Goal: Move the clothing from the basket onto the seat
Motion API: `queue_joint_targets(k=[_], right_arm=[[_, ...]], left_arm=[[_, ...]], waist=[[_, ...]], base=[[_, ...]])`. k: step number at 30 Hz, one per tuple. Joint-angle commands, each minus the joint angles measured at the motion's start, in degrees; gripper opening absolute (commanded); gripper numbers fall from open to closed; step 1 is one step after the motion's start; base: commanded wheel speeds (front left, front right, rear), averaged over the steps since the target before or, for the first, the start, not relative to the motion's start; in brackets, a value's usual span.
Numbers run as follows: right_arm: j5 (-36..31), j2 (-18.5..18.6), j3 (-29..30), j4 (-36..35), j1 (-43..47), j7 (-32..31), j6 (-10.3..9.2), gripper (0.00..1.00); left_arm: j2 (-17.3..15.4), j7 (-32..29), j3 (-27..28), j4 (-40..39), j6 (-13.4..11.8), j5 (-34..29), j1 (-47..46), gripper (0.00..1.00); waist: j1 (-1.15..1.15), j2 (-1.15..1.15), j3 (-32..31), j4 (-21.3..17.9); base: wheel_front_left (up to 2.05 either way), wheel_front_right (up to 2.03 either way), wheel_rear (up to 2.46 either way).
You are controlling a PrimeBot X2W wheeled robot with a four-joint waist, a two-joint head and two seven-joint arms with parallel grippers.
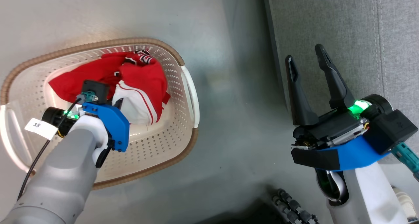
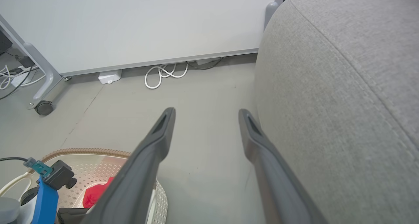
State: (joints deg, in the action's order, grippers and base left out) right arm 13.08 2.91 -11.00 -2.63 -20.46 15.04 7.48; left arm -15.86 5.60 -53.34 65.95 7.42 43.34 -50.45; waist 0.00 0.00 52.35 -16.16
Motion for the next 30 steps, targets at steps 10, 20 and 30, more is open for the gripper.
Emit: queue_joint_targets(k=[10,20,30], right_arm=[[-1.4,0.0,0.2,1.9,-1.0,0.2,0.03,1.0],[-2.6,0.0,1.3,5.0,1.9,0.2,0.03,1.0],[-3.6,0.0,1.5,8.3,5.5,0.2,0.03,1.0]], left_arm=[[1.1,5.9,-3.9,-3.6,0.0,2.1,2.4,0.0],[2.0,9.6,-4.0,-11.3,0.0,6.0,8.1,0.0],[1.4,9.7,0.6,-23.0,0.0,2.2,15.4,0.0]], waist=[[0.0,0.0,-8.9,4.1],[0.0,0.0,-21.9,8.8],[0.0,0.0,-33.2,11.8]], base=[[0.0,0.0,0.0],[0.0,0.0,0.0],[0.0,0.0,0.0]])
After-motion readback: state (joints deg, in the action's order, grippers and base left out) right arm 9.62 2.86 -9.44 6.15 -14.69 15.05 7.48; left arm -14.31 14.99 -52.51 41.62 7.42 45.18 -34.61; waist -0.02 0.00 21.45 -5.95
